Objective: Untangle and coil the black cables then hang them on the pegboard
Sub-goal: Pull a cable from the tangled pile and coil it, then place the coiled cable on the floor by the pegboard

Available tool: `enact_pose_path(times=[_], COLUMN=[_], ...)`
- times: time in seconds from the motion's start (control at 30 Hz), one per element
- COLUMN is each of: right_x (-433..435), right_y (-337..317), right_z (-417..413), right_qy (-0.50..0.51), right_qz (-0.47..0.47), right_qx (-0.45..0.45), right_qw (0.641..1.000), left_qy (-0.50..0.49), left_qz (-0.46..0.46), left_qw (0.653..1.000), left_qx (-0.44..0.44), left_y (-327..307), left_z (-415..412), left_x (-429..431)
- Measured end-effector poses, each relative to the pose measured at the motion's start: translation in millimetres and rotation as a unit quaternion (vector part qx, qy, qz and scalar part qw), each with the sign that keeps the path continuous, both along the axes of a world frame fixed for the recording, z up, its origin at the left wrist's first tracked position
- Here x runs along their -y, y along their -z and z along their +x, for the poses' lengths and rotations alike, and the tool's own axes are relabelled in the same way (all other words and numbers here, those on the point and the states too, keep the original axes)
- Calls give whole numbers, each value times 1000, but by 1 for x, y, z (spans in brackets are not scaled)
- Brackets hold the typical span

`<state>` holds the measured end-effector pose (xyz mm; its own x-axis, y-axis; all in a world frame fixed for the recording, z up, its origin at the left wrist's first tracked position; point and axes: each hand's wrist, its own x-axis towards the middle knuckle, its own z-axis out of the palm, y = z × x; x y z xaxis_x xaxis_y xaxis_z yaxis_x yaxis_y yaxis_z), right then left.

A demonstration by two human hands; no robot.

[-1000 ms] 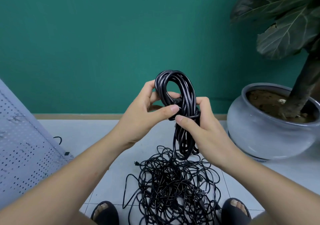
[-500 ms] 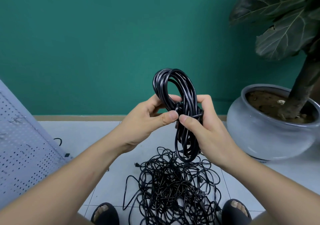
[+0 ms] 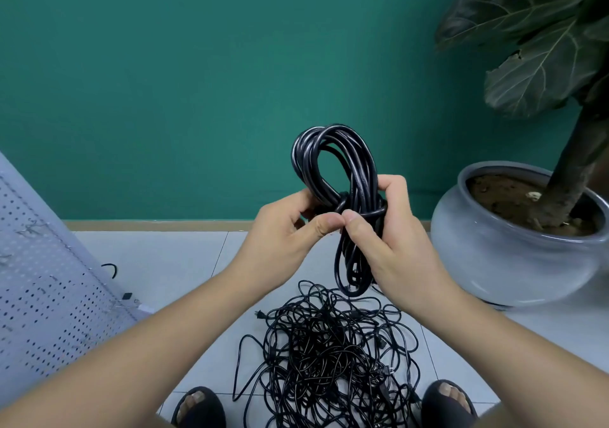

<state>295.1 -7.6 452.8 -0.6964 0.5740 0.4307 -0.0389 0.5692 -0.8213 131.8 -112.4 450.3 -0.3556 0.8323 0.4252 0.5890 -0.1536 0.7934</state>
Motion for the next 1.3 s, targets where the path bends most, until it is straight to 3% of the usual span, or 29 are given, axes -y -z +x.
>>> enact_pose_path(times=[0.23,0.33,0.57,0.73,0.9,1.1,1.3], right_x=[-9,-8,29,66,84,100,112], right_y=[19,29,41,64,105,183,286], right_z=[-7,-18,-78,-129,-193,-263,-324], right_qy=[7,-7,-62,-164,-228,-248,-285], right_qz=[78,78,-28,-81,68,196,195], right_qx=[75,100,75,146,220,300,374], right_qw=[994,992,995,972,946,900,861], left_qy=[-27,-49,-77,-95,-161,-225,-256], left_qz=[-139,-199,-254,-281,-265,-218,-192], left_qw=[989,979,961,950,937,880,816], left_qx=[-30,12,83,96,161,356,481], left_y=[8,9,6,23,87,196,305], left_z=[-11,-16,-76,-120,-158,-194,-213], left_x=[-1,3,45,108,157,183,198])
